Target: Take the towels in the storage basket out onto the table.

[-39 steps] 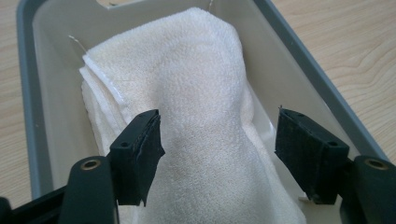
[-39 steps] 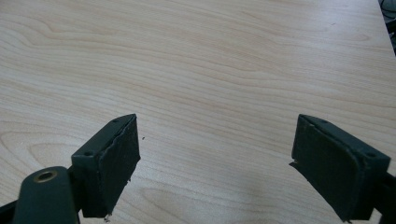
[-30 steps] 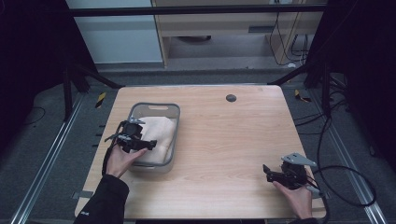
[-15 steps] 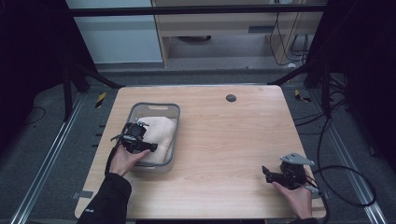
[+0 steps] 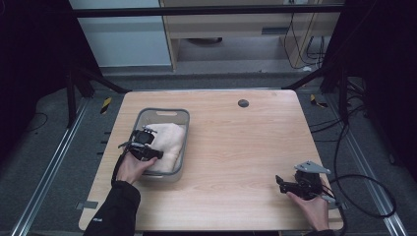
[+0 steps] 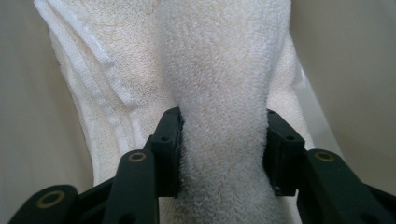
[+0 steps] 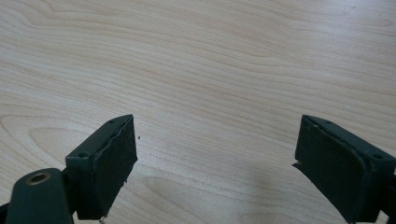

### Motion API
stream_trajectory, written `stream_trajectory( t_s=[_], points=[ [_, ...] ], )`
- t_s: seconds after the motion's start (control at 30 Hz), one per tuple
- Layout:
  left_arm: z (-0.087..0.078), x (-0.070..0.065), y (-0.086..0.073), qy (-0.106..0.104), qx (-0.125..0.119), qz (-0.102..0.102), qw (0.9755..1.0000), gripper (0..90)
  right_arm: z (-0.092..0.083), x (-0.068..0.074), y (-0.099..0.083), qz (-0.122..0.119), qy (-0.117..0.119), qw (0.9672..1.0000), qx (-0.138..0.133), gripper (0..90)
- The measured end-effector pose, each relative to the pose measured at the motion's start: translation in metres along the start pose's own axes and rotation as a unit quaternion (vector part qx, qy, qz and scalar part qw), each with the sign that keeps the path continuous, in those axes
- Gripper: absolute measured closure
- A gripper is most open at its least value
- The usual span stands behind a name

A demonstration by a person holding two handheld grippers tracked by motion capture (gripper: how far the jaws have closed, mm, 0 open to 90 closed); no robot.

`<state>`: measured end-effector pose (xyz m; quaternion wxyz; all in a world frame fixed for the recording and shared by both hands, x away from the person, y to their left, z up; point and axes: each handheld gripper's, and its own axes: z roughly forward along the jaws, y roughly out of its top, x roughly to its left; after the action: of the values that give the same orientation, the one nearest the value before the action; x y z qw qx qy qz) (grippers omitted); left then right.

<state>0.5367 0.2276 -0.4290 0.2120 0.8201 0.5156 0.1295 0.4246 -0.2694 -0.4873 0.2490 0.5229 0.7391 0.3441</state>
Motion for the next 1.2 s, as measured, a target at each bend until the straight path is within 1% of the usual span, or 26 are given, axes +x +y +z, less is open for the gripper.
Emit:
stream_trajectory(
  t_s=[0.13,0.23,0.33,0.37,0.4,0.43,0.53,0.6,0.77,0.8,0.83,0.87,0.9,0.93,1.07,1.2],
  points=[
    [-0.001,0.0,-0.002,-0.001,-0.007,-0.006,1.0,57.8,0.0,0.0,0.0,-0.002,0.001,1.0,0.0,12.8],
    [-0.005,0.001,-0.003,-0.004,-0.018,-0.01,0.9998,60.2,0.0,0.0,0.0,0.0,0.002,1.0,-0.001,12.8],
    [-0.008,0.002,-0.003,-0.003,-0.023,-0.006,0.9997,61.3,0.0,0.0,0.0,-0.002,0.001,1.0,-0.001,12.8],
    [-0.011,0.002,-0.004,-0.003,-0.034,-0.009,0.9994,62.5,0.0,0.0,0.0,-0.002,0.001,1.0,0.0,12.8],
    [-0.011,0.002,-0.004,-0.003,-0.034,-0.009,0.9994,62.9,0.0,0.0,0.0,-0.002,0.001,1.0,0.0,12.8],
    [-0.015,0.003,-0.005,-0.002,-0.042,-0.009,0.9991,63.4,0.0,0.0,0.0,-0.004,0.001,1.0,-0.001,12.8],
    [-0.019,0.003,-0.005,-0.002,-0.049,-0.007,0.9988,64.1,0.0,0.0,0.0,-0.003,0.001,1.0,-0.001,12.8],
    [-0.024,0.004,-0.006,-0.001,-0.059,-0.006,0.9982,64.6,0.0,0.0,0.0,-0.004,0.001,1.0,-0.001,12.8],
    [-0.042,0.007,-0.006,-0.003,-0.088,-0.013,0.9961,64.8,0.0,0.0,0.0,-0.005,0.001,1.0,-0.001,12.8],
    [-0.05,0.009,-0.006,-0.006,-0.098,-0.015,0.9951,64.8,0.0,0.0,0.0,-0.004,0.001,1.0,-0.001,12.8],
    [-0.05,0.009,-0.006,-0.006,-0.098,-0.015,0.9951,64.8,0.0,0.0,0.0,-0.005,0.001,1.0,-0.002,12.8],
    [-0.058,0.01,-0.005,-0.007,-0.109,-0.016,0.9939,64.8,0.0,0.0,0.0,-0.005,0.001,1.0,-0.001,12.8],
    [-0.058,0.01,-0.005,-0.007,-0.109,-0.016,0.9939,64.8,0.0,0.0,0.0,-0.005,0.001,1.0,-0.001,12.8],
    [-0.065,0.011,-0.005,-0.008,-0.117,-0.016,0.9929,64.8,0.0,0.0,0.0,-0.004,0.001,1.0,-0.002,12.8],
    [-0.074,0.011,-0.005,-0.011,-0.129,-0.016,0.9915,64.8,0.0,0.0,0.0,-0.004,0.002,1.0,-0.002,12.8],
    [-0.084,0.009,-0.003,-0.014,-0.146,-0.013,0.9891,64.9,-0.001,0.0,0.0,-0.002,0.003,1.0,-0.003,12.8]
  ],
)
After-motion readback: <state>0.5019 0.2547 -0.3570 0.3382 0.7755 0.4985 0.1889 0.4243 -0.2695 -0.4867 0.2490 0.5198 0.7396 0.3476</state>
